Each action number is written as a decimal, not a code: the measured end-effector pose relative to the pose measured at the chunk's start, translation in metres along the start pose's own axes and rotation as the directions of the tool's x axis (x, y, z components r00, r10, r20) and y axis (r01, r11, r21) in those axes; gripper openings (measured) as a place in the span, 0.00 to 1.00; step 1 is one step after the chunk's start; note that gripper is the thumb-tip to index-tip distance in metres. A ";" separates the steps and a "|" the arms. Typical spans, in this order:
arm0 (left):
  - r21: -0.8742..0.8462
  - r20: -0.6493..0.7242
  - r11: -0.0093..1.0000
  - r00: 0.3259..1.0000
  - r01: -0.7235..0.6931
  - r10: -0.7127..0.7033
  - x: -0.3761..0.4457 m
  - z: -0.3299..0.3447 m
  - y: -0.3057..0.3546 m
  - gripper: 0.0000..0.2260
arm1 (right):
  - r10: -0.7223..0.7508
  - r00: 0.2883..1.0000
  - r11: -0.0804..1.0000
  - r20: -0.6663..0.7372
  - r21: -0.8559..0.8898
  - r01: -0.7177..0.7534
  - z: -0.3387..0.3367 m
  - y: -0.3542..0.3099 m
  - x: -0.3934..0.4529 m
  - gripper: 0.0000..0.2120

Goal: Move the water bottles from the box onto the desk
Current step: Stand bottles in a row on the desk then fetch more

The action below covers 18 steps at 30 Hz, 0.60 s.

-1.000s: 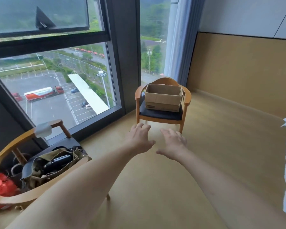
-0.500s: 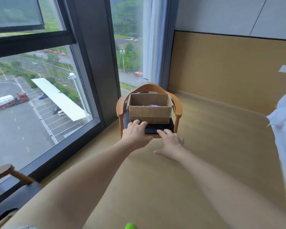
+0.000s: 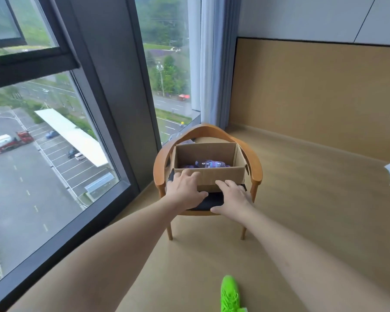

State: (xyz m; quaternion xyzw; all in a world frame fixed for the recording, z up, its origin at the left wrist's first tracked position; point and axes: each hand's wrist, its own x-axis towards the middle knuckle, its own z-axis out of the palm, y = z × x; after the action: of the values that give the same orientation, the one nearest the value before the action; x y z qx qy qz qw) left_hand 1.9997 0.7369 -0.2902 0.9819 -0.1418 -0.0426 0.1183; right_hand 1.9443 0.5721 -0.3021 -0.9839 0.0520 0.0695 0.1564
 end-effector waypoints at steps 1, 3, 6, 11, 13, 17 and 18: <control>-0.001 0.007 1.000 1.000 0.010 -0.010 0.016 0.003 -0.001 0.30 | 0.000 1.000 1.000 0.007 -0.001 0.000 0.001 0.004 0.018 0.43; -0.012 0.020 0.999 0.999 0.032 -0.031 0.051 0.009 -0.003 0.29 | 0.003 1.000 1.000 0.027 0.005 -0.003 0.002 0.012 0.056 0.43; -0.002 0.041 0.997 0.996 0.076 -0.076 0.104 0.015 -0.008 0.29 | -0.018 0.998 1.000 0.054 0.004 0.018 -0.003 0.026 0.113 0.42; 0.012 0.093 0.986 0.981 0.169 -0.169 0.178 0.022 -0.014 0.32 | -0.040 0.992 0.999 0.122 -0.004 0.041 -0.012 0.055 0.187 0.43; 0.001 0.103 0.981 0.976 0.192 -0.191 0.200 0.028 -0.013 0.31 | -0.034 0.987 0.999 0.156 0.000 0.035 -0.012 0.067 0.212 0.43; 0.046 0.171 0.981 0.966 0.189 -0.194 0.230 0.046 -0.011 0.29 | -0.026 0.973 1.000 0.227 0.003 0.026 -0.001 0.076 0.249 0.42; 0.060 0.184 0.982 0.965 0.180 -0.188 0.238 0.049 -0.011 0.29 | -0.027 0.970 1.000 0.242 0.006 0.026 0.003 0.076 0.258 0.42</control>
State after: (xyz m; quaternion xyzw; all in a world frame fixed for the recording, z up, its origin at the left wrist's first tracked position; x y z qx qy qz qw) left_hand 2.2247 0.6674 -0.3524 0.9846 -0.0614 -0.1431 0.0790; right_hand 2.1883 0.4801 -0.3676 -0.9685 0.0195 0.1868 0.1638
